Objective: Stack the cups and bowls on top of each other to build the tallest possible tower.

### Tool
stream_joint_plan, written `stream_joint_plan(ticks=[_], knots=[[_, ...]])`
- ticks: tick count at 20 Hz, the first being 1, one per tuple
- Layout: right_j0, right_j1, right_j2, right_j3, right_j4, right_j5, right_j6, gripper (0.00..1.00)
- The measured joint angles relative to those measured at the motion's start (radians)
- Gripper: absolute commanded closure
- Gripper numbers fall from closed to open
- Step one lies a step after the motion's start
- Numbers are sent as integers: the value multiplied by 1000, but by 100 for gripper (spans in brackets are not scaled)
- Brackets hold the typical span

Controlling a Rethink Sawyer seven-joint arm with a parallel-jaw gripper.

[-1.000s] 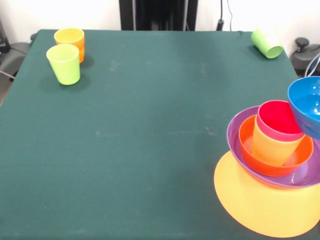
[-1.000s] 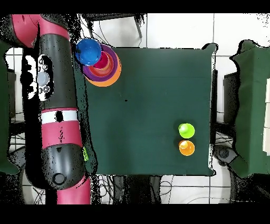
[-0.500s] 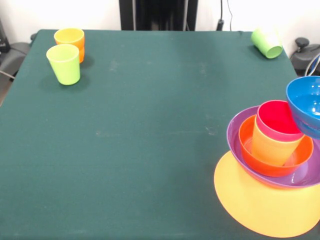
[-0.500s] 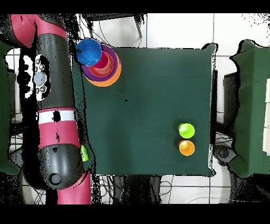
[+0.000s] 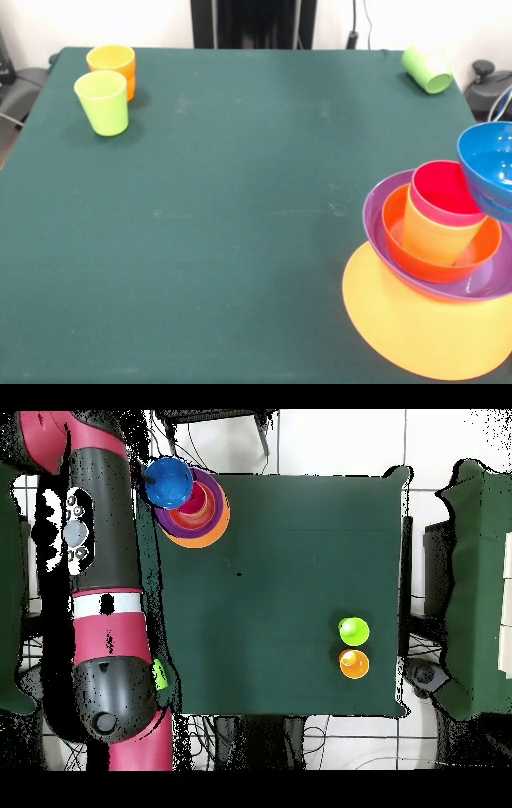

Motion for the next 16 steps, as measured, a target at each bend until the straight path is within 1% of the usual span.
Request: stream_joint_plan(ticks=[11,16], knots=[[0,0,10,6,-6,0,0,100],[0,-2,55,14,-45,0,0,100]])
